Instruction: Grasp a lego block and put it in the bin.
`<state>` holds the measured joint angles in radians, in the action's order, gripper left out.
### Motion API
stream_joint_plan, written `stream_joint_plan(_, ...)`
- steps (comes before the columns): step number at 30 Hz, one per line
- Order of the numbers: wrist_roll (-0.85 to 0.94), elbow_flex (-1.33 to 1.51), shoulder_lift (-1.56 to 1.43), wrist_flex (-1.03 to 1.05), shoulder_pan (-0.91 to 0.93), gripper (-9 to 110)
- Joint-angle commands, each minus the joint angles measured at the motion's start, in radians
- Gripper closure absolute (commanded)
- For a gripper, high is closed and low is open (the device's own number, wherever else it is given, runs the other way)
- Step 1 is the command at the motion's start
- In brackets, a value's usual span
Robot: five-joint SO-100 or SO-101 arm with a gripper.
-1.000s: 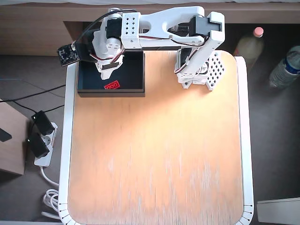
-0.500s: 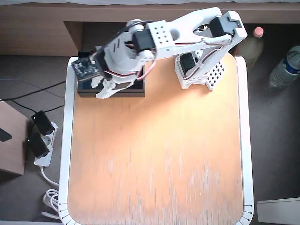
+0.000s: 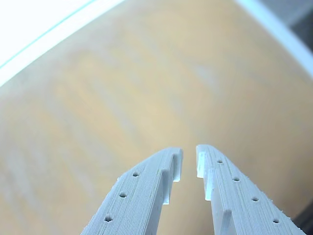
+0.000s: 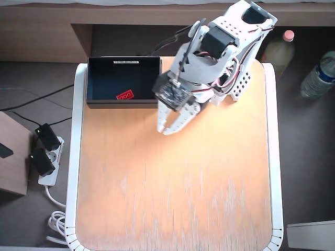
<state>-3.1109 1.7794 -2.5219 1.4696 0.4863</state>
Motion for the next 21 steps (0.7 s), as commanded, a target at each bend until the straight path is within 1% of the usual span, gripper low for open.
stream_joint_plan(1,0.025,-0.002,-0.037,0.041,-0.156,101)
stream_joint_plan(6,0.046,0.137,-0.126,0.041,-0.334,101)
stream_joint_plan(10,0.048,0.302,-0.235,0.031,-0.426,101)
stream_joint_plan(13,0.043,0.437,-0.327,-0.014,-0.456,101)
stream_joint_plan(16,0.017,0.583,-0.426,-0.084,-0.460,101)
stream_joint_plan(21,-0.015,0.781,-0.603,-0.144,-0.463,101)
